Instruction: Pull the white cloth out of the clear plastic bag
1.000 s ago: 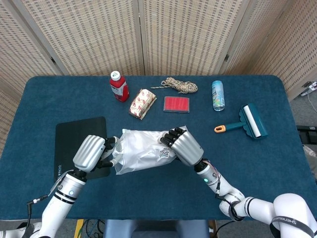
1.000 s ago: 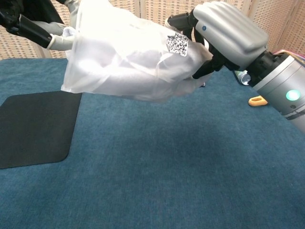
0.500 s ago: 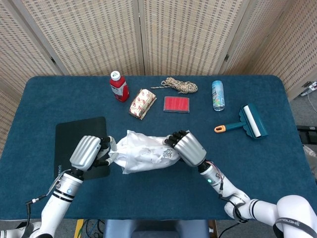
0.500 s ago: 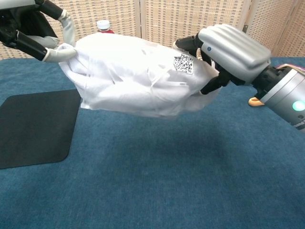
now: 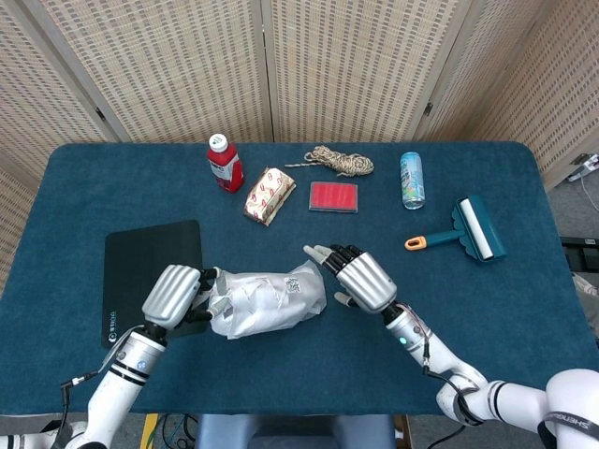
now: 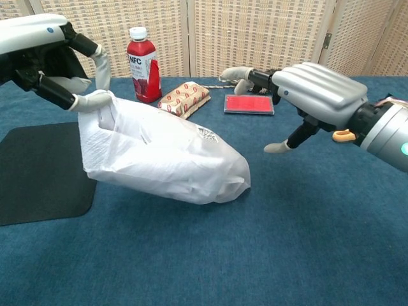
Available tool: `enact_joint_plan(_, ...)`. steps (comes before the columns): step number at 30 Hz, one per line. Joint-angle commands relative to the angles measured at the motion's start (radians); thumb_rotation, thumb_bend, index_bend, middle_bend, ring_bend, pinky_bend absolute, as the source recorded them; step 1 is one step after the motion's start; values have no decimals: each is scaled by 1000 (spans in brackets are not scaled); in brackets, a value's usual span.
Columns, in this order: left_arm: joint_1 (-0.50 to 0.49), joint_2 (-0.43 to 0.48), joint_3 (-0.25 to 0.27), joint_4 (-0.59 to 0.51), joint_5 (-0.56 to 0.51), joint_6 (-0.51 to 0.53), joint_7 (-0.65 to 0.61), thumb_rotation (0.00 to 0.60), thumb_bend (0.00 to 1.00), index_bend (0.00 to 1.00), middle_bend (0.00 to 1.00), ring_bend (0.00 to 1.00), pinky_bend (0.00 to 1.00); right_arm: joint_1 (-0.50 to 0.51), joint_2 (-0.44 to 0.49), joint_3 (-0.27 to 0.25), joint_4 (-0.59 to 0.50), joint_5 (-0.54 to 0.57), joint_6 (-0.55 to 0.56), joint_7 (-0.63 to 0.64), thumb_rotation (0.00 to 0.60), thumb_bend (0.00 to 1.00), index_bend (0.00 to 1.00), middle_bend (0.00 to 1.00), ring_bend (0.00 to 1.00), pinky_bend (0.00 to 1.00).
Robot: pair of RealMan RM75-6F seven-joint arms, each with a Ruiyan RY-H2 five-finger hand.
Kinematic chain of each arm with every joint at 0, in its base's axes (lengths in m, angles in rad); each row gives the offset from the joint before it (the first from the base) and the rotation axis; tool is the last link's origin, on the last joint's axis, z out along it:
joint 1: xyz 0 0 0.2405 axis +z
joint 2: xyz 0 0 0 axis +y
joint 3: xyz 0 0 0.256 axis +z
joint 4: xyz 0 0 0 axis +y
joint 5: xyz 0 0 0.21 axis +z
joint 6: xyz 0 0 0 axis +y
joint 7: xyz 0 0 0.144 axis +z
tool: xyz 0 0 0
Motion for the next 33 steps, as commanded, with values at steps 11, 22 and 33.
enact_joint_plan(11, 8, -22, 19, 22, -1, -6, 10, 600, 441, 742, 1000, 1000, 1000, 7, 55, 47, -124, 185, -182, -223, 600, 0, 346, 904, 890, 929)
enact_joint_plan(22, 16, -21, 24, 28, 7, -9, -2, 600, 441, 741, 1000, 1000, 1000, 71, -5, 95, -122, 372, -337, -348, 600, 53, 392, 1000, 1000, 1000)
enact_joint_plan(33, 22, -25, 27, 37, 11, -13, -12, 600, 441, 741, 1000, 1000, 1000, 128, -81, 120, -53, 432, -384, -365, 600, 211, 429, 1000, 1000, 1000)
